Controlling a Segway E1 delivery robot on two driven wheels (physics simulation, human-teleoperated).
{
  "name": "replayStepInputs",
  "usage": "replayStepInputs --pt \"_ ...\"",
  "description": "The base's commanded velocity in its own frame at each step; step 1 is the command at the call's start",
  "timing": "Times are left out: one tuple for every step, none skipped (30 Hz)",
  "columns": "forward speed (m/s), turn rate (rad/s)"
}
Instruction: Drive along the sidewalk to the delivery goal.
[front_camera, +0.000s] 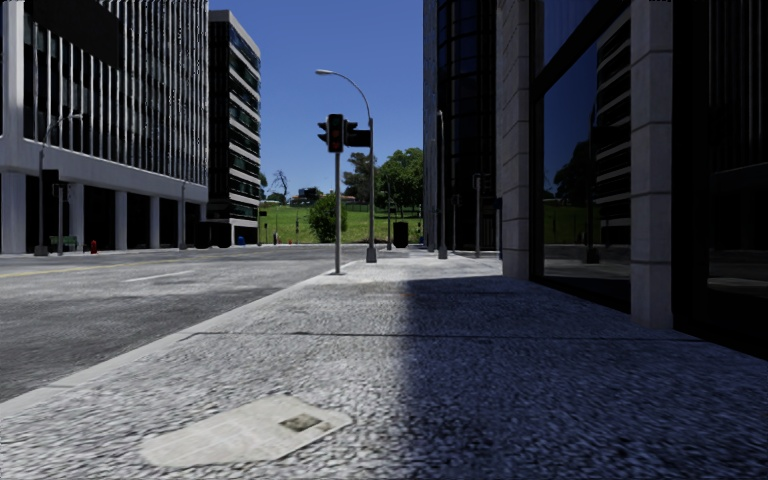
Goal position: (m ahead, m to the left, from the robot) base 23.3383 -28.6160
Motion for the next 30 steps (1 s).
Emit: replayStepInputs --pt "2.00 0.00" --pt "2.00 0.00" --pt "2.00 0.00" --pt "2.00 0.00" --pt "2.00 0.00" --pt "2.00 0.00" --pt "2.00 0.00" --pt "2.00 0.00" --pt "2.00 0.00" --pt "2.00 0.00" --pt "2.00 0.00" --pt "2.00 0.00" --pt "2.00 0.00" --pt "2.00 0.00" --pt "2.00 0.00" --pt "2.00 0.00" --pt "2.00 0.00" --pt "2.00 0.00" --pt "2.00 0.00" --pt "2.00 0.00" --pt "2.00 0.00" --pt "2.00 0.00" --pt "2.00 0.00" --pt "2.00 0.00" --pt "2.00 0.00" --pt "2.00 0.00" --pt "2.00 0.00" --pt "2.00 0.00" --pt "2.00 0.00" --pt "2.00 0.00"
